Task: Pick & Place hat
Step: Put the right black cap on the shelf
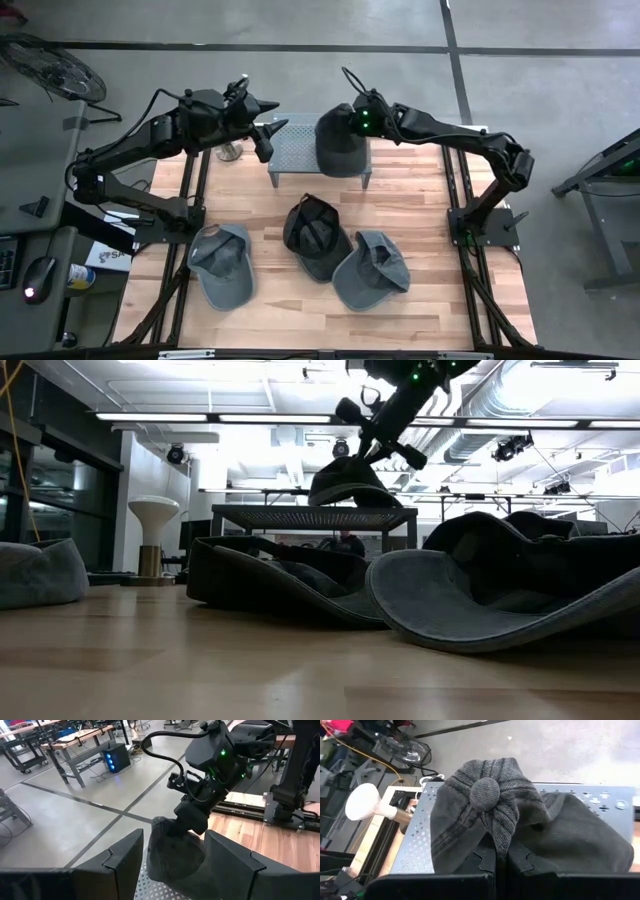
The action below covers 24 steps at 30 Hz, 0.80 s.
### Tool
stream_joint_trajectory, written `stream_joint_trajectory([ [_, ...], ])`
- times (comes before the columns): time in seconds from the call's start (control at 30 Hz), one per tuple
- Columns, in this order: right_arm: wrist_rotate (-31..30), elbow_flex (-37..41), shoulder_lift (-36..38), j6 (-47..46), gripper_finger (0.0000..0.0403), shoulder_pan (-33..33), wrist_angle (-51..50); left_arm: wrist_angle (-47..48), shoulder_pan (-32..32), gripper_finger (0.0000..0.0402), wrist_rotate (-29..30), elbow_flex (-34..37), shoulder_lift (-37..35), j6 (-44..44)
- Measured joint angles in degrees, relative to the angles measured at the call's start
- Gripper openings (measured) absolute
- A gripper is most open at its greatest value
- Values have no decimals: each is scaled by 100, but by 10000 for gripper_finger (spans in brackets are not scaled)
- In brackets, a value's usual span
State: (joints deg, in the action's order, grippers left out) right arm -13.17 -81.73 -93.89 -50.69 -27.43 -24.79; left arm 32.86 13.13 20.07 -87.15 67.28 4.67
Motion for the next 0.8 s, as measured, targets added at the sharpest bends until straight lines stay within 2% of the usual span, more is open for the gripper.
stream_joint_trajectory([
  [0.2,-105,0,2,218,0,-150,20,29,0,209,1,0,-25,-28],
  [0.43,212,0,-10,686,0,-332,13,29,0,209,-2,0,-23,-39],
  [0.8,1025,0,-11,1883,0,-672,-114,27,0,209,-2,0,-23,-59],
])
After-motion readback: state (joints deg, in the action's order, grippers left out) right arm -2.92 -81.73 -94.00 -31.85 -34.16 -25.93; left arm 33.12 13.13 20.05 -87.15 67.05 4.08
